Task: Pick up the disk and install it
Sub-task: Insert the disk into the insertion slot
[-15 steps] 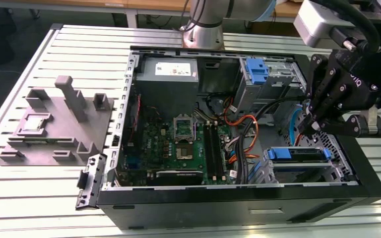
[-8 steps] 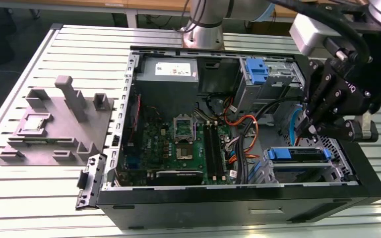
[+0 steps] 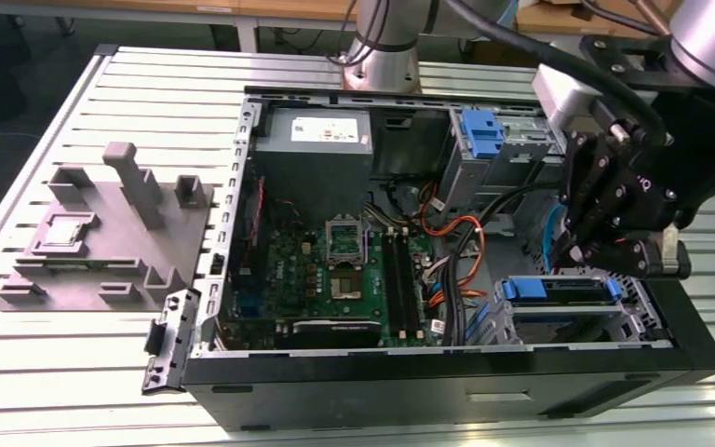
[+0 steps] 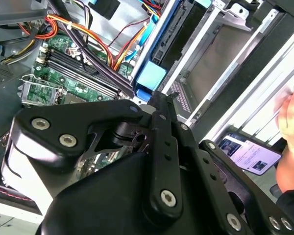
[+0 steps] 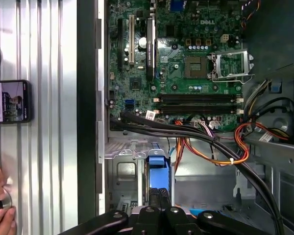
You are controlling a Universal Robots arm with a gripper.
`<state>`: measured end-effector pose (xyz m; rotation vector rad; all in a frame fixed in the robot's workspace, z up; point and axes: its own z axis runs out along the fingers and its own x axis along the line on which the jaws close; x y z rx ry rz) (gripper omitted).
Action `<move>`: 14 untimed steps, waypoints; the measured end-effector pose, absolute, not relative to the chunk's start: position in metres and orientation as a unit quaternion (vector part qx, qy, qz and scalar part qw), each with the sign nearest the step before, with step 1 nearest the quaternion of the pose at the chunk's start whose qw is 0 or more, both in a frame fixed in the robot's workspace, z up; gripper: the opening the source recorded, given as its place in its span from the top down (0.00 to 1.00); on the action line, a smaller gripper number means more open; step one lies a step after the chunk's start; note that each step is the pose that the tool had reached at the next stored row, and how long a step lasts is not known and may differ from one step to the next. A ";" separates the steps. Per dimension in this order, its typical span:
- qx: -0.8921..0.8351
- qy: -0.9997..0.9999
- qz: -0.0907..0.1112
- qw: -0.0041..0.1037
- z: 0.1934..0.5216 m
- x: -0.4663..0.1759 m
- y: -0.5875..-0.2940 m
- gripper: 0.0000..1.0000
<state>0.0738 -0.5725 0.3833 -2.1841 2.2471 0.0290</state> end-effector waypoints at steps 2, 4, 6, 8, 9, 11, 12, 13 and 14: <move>-0.697 0.717 0.009 0.004 0.382 0.074 -0.572 0.90; -0.697 0.717 0.009 0.004 0.381 0.074 -0.572 0.90; -0.697 0.717 0.009 0.004 0.381 0.074 -0.572 0.90; -0.697 0.717 0.009 0.004 0.381 0.074 -0.572 0.90; -0.697 0.717 0.009 0.004 0.381 0.074 -0.572 0.90; -0.697 0.717 0.009 0.004 0.381 0.074 -0.572 0.90; -0.697 0.717 0.009 0.004 0.381 0.074 -0.572 0.90; -0.697 0.717 0.009 0.004 0.381 0.074 -0.572 0.90; -0.697 0.717 0.009 0.004 0.381 0.074 -0.572 0.90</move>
